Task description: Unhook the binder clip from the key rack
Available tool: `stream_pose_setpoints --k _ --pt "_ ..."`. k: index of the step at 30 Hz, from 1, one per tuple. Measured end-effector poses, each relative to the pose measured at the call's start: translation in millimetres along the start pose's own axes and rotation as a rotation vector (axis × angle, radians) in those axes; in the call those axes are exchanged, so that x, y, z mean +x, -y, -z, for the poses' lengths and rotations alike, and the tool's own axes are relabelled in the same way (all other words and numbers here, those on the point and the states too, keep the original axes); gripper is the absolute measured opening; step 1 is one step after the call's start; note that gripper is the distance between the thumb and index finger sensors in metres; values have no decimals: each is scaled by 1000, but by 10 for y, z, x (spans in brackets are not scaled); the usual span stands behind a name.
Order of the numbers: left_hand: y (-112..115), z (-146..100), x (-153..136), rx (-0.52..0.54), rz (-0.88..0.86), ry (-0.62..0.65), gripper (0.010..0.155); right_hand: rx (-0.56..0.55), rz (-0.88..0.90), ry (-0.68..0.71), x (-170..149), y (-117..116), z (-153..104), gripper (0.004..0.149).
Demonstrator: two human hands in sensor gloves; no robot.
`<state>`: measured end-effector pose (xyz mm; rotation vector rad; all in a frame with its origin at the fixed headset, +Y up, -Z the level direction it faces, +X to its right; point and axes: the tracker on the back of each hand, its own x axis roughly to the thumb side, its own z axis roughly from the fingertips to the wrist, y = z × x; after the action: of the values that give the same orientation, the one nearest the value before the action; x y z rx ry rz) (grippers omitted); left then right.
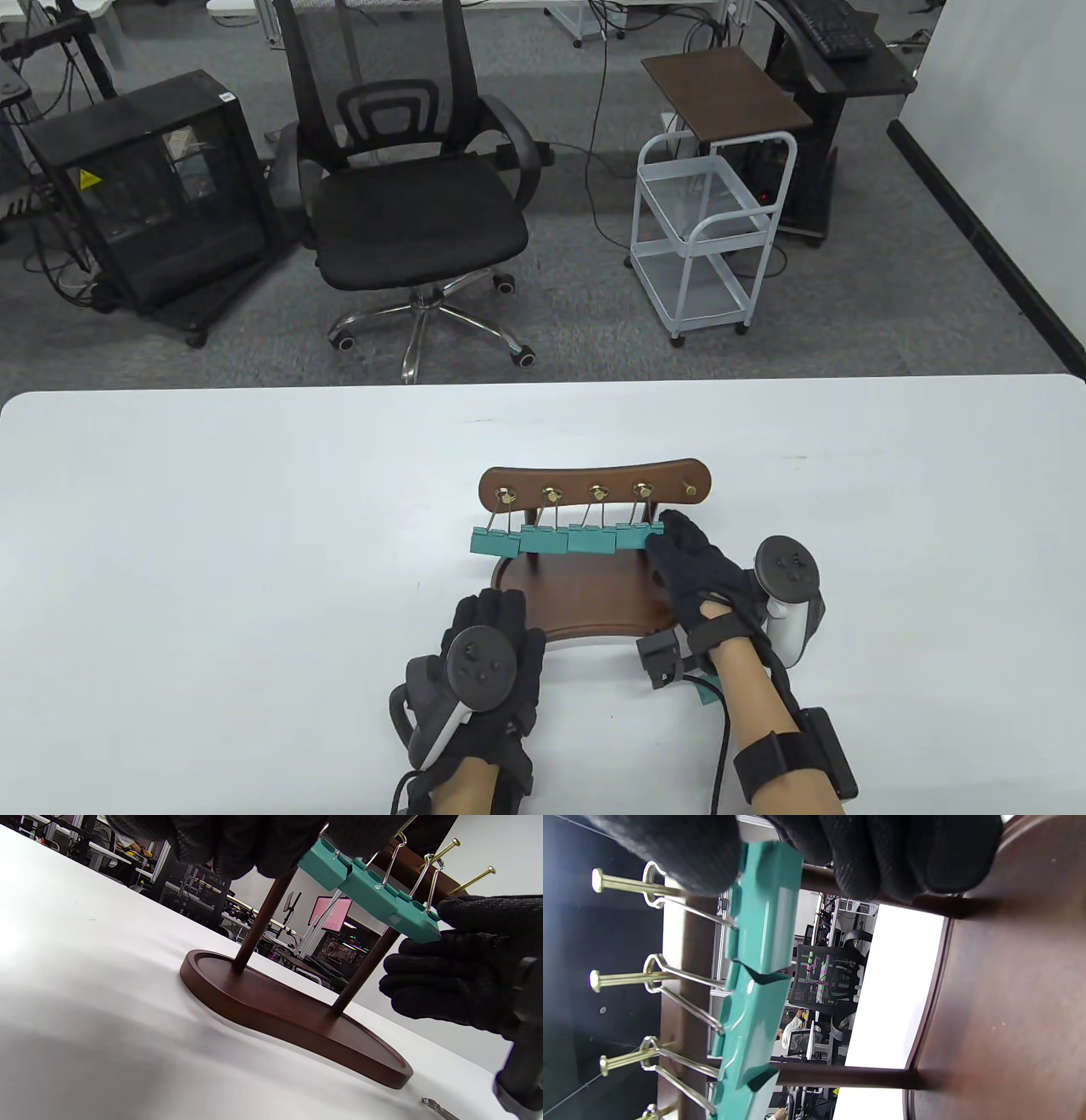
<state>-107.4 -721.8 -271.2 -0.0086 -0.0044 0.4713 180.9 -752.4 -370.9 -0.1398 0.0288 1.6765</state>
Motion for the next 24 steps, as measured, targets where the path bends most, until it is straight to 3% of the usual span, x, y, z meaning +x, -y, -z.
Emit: stream_pose_setpoints --k 24 --pt "-3 -2 -3 5 -11 5 62 -25 25 15 57 37 -10 52"
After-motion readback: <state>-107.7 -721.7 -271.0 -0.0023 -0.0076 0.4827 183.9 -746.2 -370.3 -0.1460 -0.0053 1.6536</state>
